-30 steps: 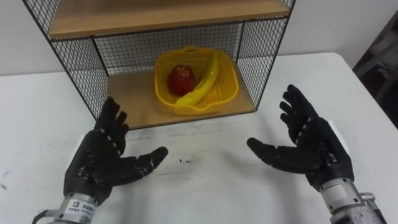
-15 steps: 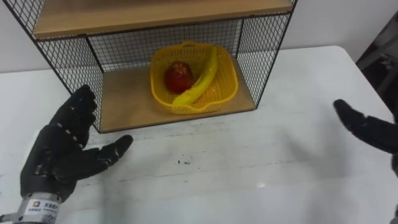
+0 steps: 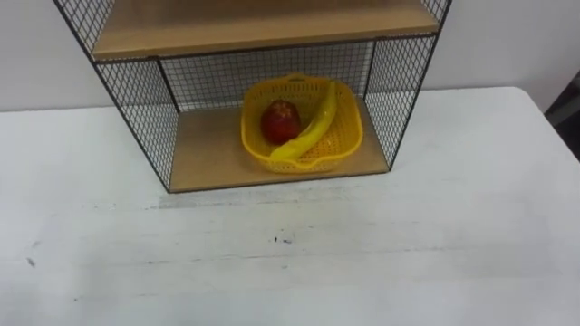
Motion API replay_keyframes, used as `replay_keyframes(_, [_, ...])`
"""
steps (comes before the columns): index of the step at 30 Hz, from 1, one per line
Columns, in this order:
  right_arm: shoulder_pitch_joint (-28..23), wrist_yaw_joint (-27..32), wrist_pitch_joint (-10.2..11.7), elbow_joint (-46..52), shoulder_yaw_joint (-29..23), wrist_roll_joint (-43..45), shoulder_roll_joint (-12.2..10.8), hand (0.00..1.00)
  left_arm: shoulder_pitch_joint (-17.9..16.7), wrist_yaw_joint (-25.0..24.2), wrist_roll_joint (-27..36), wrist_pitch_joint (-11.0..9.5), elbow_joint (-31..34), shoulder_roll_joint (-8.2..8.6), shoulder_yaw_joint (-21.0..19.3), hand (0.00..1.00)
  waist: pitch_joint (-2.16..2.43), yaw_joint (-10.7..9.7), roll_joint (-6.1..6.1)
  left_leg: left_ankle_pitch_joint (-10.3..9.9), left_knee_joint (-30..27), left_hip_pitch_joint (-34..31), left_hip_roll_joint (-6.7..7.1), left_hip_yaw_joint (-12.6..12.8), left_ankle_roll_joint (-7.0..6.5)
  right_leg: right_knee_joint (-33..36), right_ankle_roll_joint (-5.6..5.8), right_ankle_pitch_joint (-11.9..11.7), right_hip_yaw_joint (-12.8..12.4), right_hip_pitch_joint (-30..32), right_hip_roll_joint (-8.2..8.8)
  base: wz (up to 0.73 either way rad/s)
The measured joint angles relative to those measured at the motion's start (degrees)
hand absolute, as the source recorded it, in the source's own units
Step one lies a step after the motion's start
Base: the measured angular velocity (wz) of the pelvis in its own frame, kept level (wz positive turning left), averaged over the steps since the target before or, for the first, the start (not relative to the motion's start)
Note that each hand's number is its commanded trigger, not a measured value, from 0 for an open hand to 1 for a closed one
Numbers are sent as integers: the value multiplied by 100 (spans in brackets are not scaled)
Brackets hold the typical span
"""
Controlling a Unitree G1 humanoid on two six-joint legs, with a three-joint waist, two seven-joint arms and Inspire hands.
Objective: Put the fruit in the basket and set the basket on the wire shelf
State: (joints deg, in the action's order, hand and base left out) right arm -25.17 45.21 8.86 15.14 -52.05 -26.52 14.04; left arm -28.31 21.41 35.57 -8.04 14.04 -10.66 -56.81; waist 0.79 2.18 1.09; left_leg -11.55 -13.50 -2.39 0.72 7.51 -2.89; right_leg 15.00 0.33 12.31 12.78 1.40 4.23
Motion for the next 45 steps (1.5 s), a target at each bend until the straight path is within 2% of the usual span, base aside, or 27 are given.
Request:
replay_keyframes(1, [-15,70,0,-16,-82,-70,34,0,-6,136,105,0,-7,-31,-120,0,-2,3,1,3,1,-1,0,0,-1,-1,0,-1,4,0,0,9])
replay_keyframes(4, [-72,412,0,-81,-355,-106,185,0,-3,708,265,-87,-253,-280,-569,0,1,141,-12,4,-12,-33,4,13,-1,60,-3,22,3,62,13,0])
replay_keyframes(6, [-82,647,8,-262,-617,-307,337,0,-34,1069,391,-129,-776,-521,-906,0,0,142,-5,3,-44,-143,19,11,-1,182,0,78,5,176,51,9])
replay_keyframes(8, [-87,830,8,-387,-854,-563,389,0,-55,1362,602,-132,-1158,-611,-1130,0,3,159,-2,3,-50,-201,20,11,-1,180,-1,78,10,216,52,2])
replay_keyframes(10, [-136,932,187,-793,-992,-807,467,0,-176,1537,871,-248,-1646,-651,-1269,0,2,158,9,4,-43,-252,22,10,-2,177,-1,76,23,267,58,3])
replay_keyframes(13, [-345,923,229,-1731,-1090,-1799,571,0,-216,1677,1810,-298,-2832,-807,-1277,0,18,123,29,1,-111,-421,22,-6,-6,171,1,75,107,361,76,16])
replay_keyframes(14, [-357,839,228,-2268,-1090,-2176,583,0,-215,1677,2167,-301,-3427,-854,-1228,0,25,117,43,-1,-127,-460,22,-17,-9,167,2,74,142,365,82,10])
replay_keyframes(16, [-355,744,219,-3191,-1076,-2684,582,0,-165,1670,2719,-301,-4231,-856,-1121,0,27,126,46,-4,-127,-467,16,3,-11,166,5,77,138,374,81,8])
replay_keyframes(18, [-350,516,221,-4532,-929,-3157,555,0,-58,1577,3261,-306,-5400,-853,-1002,0,33,137,53,-6,-126,-421,16,-7,-10,171,11,94,142,336,81,5])
replay_keyframes(21, [-321,285,233,-6002,-725,-3275,353,0,97,1511,3411,-318,-6565,-777,-778,0,31,120,45,-40,-136,-273,12,-47,34,165,11,145,141,166,64,6])
replay_keyframes(24, [-100,85,253,-6937,-304,-3262,135,0,324,1417,3406,-334,-7299,-668,-474,0,24,65,33,-81,-228,-242,-12,-87,73,182,-6,154,141,94,32,0])
replay_keyframes(26, [52,-50,254,-7251,-28,-3228,40,0,473,1299,3387,-356,-7529,-574,-318,0,24,-36,31,-97,-285,-256,-18,-133,76,182,-9,152,165,75,22,3])
replay_keyframes(29, [264,-311,258,-7662,230,-3220,34,0,624,1030,3384,-370,-7833,-496,-64,0,21,-125,25,-103,-316,-249,-33,-124,72,154,-17,110,123,56,-3,-4])
replay_keyframes(31, [406,-417,299,-7894,481,-3116,17,0,637,868,3254,-418,-7821,-344,269,0,21,-192,23,-106,-334,-275,-48,-107,69,122,-22,73,103,68,-16,-9])
replay_keyframes(33, [618,-523,276,-8136,869,-3060,-25,0,656,627,2769,-405,-7831,-133,755,0,21,-189,23,-127,-355,-271,-90,6,73,108,-31,32,-14,93,-58,-24])
replay_keyframes(36, [658,-698,158,-8200,1151,-2830,-173,0,750,266,2079,-281,-7846,-20,1081,0,17,-204,10,-127,-319,-193,-86,18,53,58,-25,13,-24,17,-61,-7])
replay_keyframes(40, [776,-1018,-110,-8278,1421,-2567,-251,0,863,-334,1112,-38,-8019,-12,1706,0,10,-207,-31,-105,-171,-40,-69,97,33,52,-19,13,-61,-34,-39,-11])
replay_keyframes(42, [902,-1361,-243,-8423,1823,-2002,-270,0,902,-769,634,99,-8051,82,2121,0,-8,-244,-48,-100,-102,51,-81,161,36,-42,-12,-21,-136,-102,-72,-16])
replay_keyframes(43, [931,-1453,-298,-8443,1934,-1824,-283,0,932,-884,465,149,-8049,115,2188,0,-18,-244,-59,-97,-94,56,-82,171,35,-55,-12,-31,-151,-104,-78,-7])
replay_keyframes(45, [975,-1825,-438,-8501,2437,-1154,-335,0,1046,-1192,-291,300,-8058,176,2720,0,-54,-256,-95,-94,-74,109,-81,185,34,-67,-13,-38,-166,-149,-84,-3])
